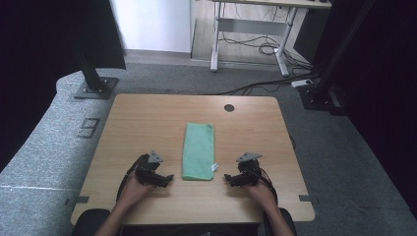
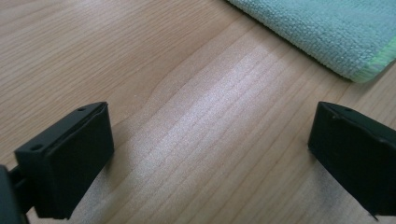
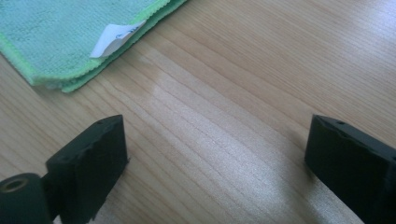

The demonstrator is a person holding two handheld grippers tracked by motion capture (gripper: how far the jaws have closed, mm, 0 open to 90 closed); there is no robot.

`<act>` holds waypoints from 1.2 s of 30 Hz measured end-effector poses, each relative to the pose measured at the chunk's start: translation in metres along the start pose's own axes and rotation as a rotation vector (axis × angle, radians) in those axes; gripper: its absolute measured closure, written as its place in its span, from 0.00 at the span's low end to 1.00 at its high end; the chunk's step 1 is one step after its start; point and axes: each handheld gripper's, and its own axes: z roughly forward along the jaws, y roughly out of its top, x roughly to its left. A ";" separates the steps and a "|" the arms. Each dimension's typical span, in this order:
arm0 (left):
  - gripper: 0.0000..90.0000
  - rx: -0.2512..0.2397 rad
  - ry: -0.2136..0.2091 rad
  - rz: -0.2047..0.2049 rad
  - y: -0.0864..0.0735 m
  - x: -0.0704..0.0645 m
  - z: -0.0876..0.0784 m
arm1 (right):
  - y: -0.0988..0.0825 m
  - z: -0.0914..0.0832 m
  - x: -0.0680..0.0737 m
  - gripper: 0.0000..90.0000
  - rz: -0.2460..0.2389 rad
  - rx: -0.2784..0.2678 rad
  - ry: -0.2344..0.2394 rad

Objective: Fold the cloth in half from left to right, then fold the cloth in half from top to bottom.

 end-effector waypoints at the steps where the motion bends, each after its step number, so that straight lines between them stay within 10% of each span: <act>1: 0.00 -0.002 0.000 0.000 0.000 0.000 0.000 | 0.000 0.000 0.000 0.03 -0.002 -0.001 -0.002; 36: 0.00 0.005 -0.008 0.006 0.001 0.001 0.001 | 0.000 0.005 0.002 0.00 0.012 -0.019 -0.018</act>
